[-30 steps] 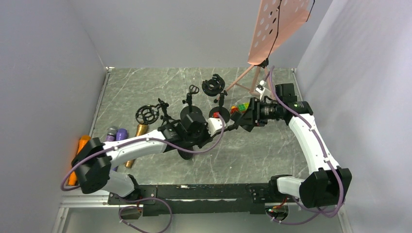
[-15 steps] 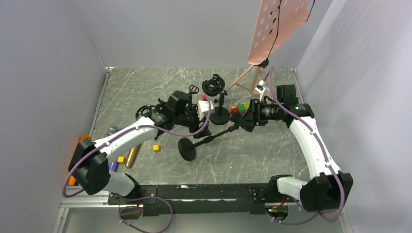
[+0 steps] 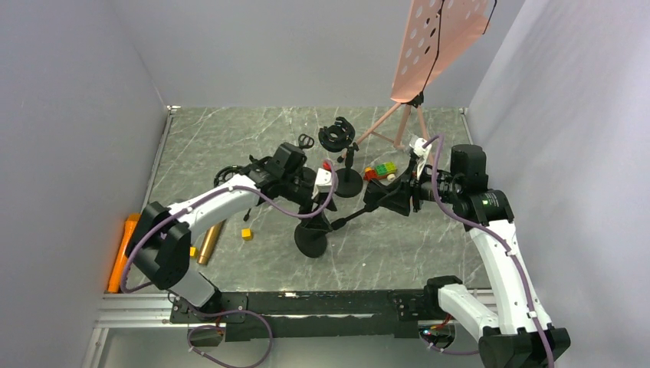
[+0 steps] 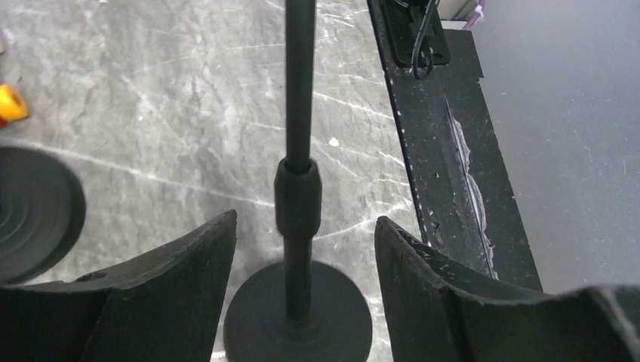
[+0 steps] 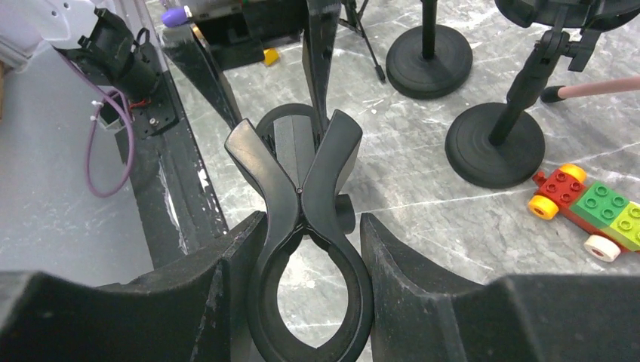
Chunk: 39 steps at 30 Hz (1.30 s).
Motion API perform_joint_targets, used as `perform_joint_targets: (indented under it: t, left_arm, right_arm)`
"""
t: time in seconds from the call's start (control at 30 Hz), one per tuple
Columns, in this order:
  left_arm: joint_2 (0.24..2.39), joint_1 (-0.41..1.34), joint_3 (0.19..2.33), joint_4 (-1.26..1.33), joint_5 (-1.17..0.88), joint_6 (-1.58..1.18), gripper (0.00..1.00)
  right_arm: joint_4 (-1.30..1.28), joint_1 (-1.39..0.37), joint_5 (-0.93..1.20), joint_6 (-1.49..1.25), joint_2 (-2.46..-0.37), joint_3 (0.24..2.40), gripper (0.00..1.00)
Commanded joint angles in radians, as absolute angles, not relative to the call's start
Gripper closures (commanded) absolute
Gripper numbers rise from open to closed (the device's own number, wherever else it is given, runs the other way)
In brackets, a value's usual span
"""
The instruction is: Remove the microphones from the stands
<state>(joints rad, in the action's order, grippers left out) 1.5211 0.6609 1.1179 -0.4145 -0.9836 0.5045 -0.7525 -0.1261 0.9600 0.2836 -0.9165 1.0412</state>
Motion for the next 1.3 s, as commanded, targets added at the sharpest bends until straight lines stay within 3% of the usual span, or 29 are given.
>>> perform_joint_targets:
  t: [0.0, 0.07, 0.17, 0.2, 0.27, 0.3, 0.33, 0.43, 0.53, 0.73, 0.83, 1.07, 1.13, 1.2, 1.27]
  left_arm:
    - [1.577, 0.726, 1.148, -0.312, -1.044, 0.51, 0.3]
    - [1.591, 0.746, 1.134, -0.267, -1.036, 0.493, 0.32]
    - [1.615, 0.761, 1.12, -0.211, -1.027, 0.447, 0.46]
    - [1.621, 0.767, 1.117, -0.204, -1.005, 0.443, 0.54]
    - [1.623, 0.78, 1.11, -0.207, -0.945, 0.452, 0.79]
    - [1.619, 0.787, 1.104, -0.202, -0.911, 0.452, 0.99]
    - [1.613, 0.792, 1.095, -0.184, -0.881, 0.436, 1.0]
    - [1.552, 0.81, 1.047, -0.05, -0.731, 0.292, 1.0]
    - [1.474, 0.881, 1.051, 0.074, -0.325, 0.018, 1.0]
    - [1.595, 0.958, 1.175, 0.091, 0.142, -0.181, 1.0]
    - [1.686, 0.955, 1.257, 0.002, 0.169, -0.289, 1.0]
    - [1.683, 0.948, 1.187, 0.14, 0.038, -0.196, 1.0]
    - [1.677, 0.921, 1.171, 0.167, -0.081, -0.166, 0.89]
    - [1.671, 0.903, 1.163, 0.165, -0.158, -0.158, 0.64]
    - [1.66, 0.891, 1.184, 0.122, -0.208, -0.142, 0.46]
  right_arm:
    - [-0.728, -0.133, 0.97, 0.374, -0.916, 1.075, 1.0]
    - [-0.728, -0.133, 0.968, 0.371, -0.912, 1.077, 1.0]
    - [-0.729, -0.132, 0.962, 0.353, -0.91, 1.084, 1.0]
    - [-0.725, -0.134, 0.956, 0.345, -0.909, 1.086, 1.0]
    - [-0.708, -0.134, 0.935, 0.305, -0.905, 1.093, 1.0]
    - [-0.697, -0.133, 0.913, 0.261, -0.907, 1.1, 1.0]
    - [-0.689, -0.134, 0.881, 0.201, -0.912, 1.114, 1.0]
    - [-0.781, -0.134, 0.793, -0.037, -1.023, 1.256, 1.0]
    - [-1.016, -0.13, 0.73, -0.153, -1.154, 1.5, 1.0]
    - [-1.033, -0.101, 0.548, -0.235, -1.148, 1.586, 1.0]
    - [-1.012, -0.099, 0.529, -0.226, -1.136, 1.563, 1.0]
    - [-0.903, -0.111, 0.708, -0.115, -1.088, 1.437, 1.0]
    - [-0.87, -0.129, 0.679, -0.094, -1.086, 1.433, 1.0]
    - [-0.866, -0.152, 0.634, -0.058, -1.096, 1.458, 1.0]
    - [-0.885, -0.186, 0.575, -0.02, -1.115, 1.505, 1.0]
